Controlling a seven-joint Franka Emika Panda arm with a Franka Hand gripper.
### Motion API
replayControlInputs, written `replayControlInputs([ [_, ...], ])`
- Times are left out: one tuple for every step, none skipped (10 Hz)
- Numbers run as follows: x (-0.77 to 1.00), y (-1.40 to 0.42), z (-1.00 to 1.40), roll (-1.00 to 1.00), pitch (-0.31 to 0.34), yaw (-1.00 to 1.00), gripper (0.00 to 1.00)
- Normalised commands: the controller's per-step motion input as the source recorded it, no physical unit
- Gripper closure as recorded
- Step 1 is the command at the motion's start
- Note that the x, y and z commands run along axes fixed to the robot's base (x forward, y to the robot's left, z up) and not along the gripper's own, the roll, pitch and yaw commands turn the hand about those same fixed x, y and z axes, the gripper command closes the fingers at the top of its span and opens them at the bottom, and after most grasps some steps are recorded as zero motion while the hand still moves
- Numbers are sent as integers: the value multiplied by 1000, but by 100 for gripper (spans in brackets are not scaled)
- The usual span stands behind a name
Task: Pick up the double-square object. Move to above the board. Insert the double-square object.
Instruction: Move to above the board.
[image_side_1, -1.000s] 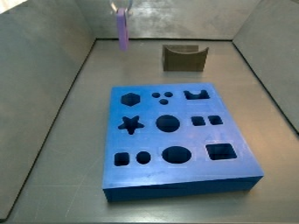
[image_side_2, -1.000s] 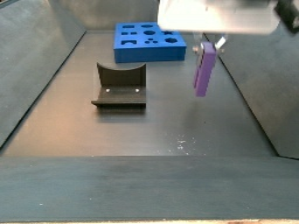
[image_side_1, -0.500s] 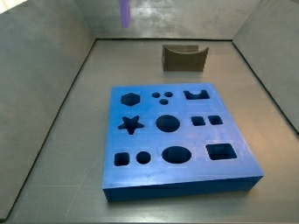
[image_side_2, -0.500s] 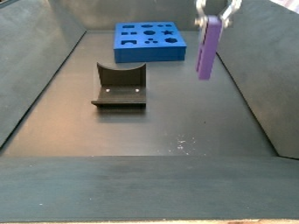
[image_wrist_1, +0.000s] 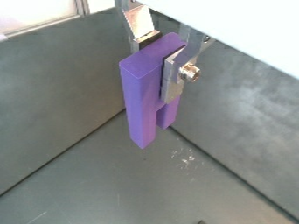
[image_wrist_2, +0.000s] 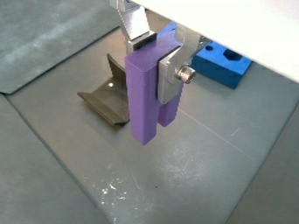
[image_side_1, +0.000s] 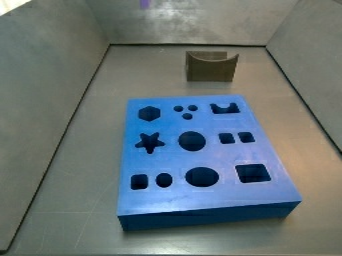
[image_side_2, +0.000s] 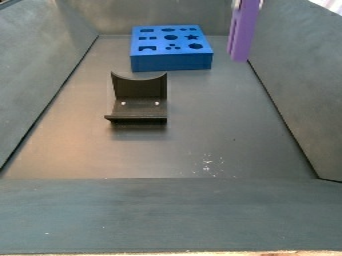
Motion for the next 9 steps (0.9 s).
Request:
replayControlInputs([
  [45, 87, 909, -8, 77, -25, 100],
  [24, 62, 697, -20, 76, -26, 100],
  [14, 45, 542, -28, 76, -26, 100],
  [11, 29, 338, -39, 73, -27, 100],
  [9, 18, 188, -46, 74, -26, 100],
  [153, -1000, 82, -365, 239, -37, 100],
  [154, -1000, 84, -318, 235, -25, 100],
  [158, -1000, 91, -208, 205, 9, 100],
  [163, -1000, 88, -159, 156, 7, 100],
])
